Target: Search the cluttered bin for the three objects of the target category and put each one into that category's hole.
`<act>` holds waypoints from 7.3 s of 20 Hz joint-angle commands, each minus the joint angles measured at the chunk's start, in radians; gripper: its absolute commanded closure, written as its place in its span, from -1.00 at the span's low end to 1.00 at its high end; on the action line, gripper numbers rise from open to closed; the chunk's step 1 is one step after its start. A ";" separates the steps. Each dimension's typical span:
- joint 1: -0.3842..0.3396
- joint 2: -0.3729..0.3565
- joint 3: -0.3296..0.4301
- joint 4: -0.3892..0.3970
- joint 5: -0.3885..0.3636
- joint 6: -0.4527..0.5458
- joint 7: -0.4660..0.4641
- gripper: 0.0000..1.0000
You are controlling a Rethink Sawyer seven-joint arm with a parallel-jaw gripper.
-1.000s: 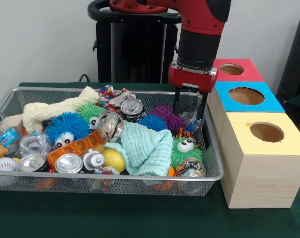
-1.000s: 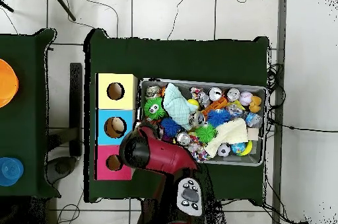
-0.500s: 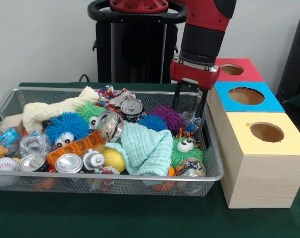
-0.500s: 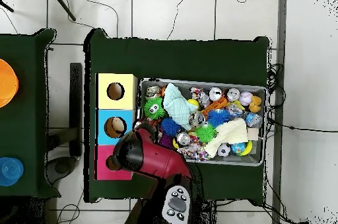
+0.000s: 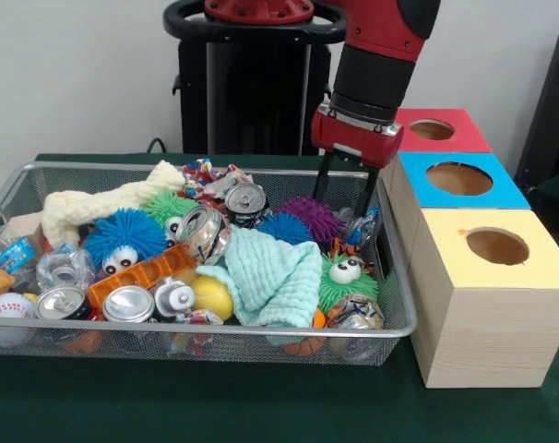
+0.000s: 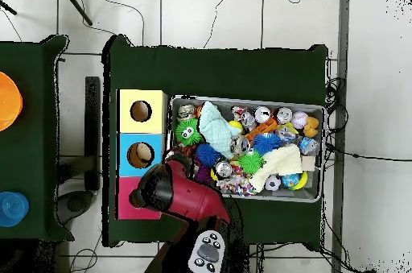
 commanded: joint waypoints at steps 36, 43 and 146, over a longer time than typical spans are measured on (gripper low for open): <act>0.083 0.111 0.050 0.008 0.008 0.079 0.167 -1.00; 0.047 0.142 0.066 -0.015 -0.018 0.078 0.128 -1.00; -0.430 0.071 0.427 -0.065 -0.303 0.186 0.070 -1.00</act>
